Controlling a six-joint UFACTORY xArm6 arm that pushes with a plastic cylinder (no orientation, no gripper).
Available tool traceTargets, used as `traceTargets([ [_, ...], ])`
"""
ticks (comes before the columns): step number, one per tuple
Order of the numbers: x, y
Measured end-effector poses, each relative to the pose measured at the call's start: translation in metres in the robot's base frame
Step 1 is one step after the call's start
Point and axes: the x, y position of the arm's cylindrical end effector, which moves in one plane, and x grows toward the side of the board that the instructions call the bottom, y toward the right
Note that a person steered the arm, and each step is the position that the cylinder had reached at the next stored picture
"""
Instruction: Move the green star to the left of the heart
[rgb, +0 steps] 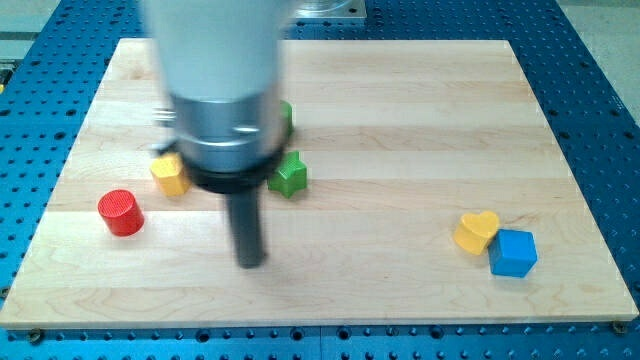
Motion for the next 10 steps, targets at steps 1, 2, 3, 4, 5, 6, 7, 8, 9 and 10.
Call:
traceTargets([
  [1,-0.033,-0.017],
  [2,-0.069,-0.017],
  [3,-0.103,-0.017],
  [4,-0.111,0.007],
  [5,-0.111,0.051],
  [6,-0.111,0.091],
  [7,-0.105,0.125],
  [8,-0.055,0.126],
  [9,-0.059,0.126],
  [10,-0.038,0.105],
])
